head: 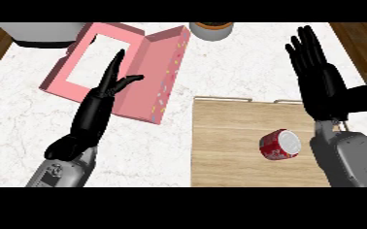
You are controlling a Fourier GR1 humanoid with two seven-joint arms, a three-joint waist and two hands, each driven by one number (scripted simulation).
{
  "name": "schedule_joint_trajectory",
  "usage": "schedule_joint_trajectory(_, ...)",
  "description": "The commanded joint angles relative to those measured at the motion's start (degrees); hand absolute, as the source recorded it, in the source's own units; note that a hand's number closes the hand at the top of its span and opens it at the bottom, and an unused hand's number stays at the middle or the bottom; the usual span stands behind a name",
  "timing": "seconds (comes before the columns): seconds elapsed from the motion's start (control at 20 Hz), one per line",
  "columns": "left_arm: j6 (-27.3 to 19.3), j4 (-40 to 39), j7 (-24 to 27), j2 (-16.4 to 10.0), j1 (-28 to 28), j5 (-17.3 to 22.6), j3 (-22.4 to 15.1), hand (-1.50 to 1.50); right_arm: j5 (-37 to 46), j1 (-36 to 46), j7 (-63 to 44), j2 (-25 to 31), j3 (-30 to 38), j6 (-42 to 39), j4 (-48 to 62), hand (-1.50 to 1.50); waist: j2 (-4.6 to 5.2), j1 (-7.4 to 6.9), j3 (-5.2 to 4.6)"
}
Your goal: Pick the can from the tray and place it in the cardboard box
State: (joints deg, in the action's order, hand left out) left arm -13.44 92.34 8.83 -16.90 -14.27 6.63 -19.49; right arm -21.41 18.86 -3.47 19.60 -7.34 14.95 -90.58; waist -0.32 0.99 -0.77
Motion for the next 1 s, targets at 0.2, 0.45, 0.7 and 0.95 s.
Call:
schedule_joint_trajectory(0.2,-5.8,-10.4,-7.8,-12.3,7.3,-5.4,10.8,0.00,-7.7,-6.8,1.5,4.9,-2.2,-18.4,-2.6,-1.50,0.73,-2.29,1.10)
schedule_joint_trajectory(0.45,-6.4,-14.3,-11.7,-14.1,9.0,-5.0,12.6,0.00,16.6,-9.4,13.9,22.7,-9.9,-26.2,-3.0,-1.50,0.88,-1.08,1.07)
schedule_joint_trajectory(0.7,-4.7,-15.6,-11.6,-15.5,10.0,-4.0,14.4,0.00,4.1,-19.1,39.4,17.4,-3.2,-36.8,9.4,-1.50,0.74,-0.94,1.13)
schedule_joint_trajectory(0.95,-3.2,-19.4,-10.8,-14.3,7.5,-4.4,14.7,0.00,15.7,-12.9,54.5,23.1,-0.3,-41.2,21.0,-1.50,0.71,-1.40,0.91)
